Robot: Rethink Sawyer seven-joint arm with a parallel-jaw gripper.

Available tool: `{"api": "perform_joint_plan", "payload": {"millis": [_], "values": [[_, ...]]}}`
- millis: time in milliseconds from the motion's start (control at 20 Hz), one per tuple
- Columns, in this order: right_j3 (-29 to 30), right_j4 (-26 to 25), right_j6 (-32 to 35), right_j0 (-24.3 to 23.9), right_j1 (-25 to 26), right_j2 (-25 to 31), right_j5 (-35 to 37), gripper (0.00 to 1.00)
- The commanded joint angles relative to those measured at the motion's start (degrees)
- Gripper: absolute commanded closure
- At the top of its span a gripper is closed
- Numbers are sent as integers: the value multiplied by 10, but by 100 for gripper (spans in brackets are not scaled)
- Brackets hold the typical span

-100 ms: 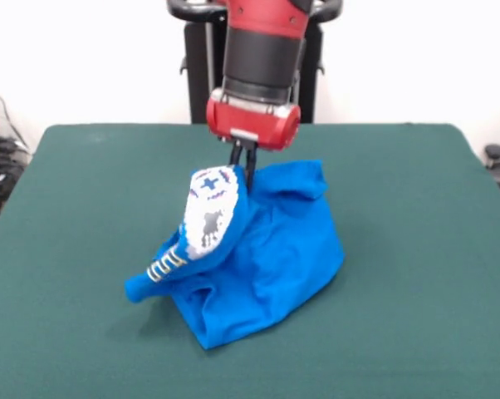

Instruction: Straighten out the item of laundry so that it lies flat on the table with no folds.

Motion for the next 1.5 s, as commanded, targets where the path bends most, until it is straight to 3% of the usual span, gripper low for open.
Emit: {"api": "perform_joint_plan", "payload": {"millis": [50,250,450,750,1000,1050,1100,1150,1350,1500], "values": [[55,22,82,29,-34,-1,73,100],[68,35,129,87,-17,-70,57,100],[91,50,152,100,10,-84,13,100],[145,56,173,77,83,-83,-111,100],[201,67,210,19,106,-50,-216,100],[222,73,255,-6,114,-25,-279,100],[232,96,299,9,125,-37,-342,100],[244,120,325,14,124,-35,-363,100],[281,215,363,47,113,-41,-365,100],[312,254,423,41,104,-15,-392,100]]}}
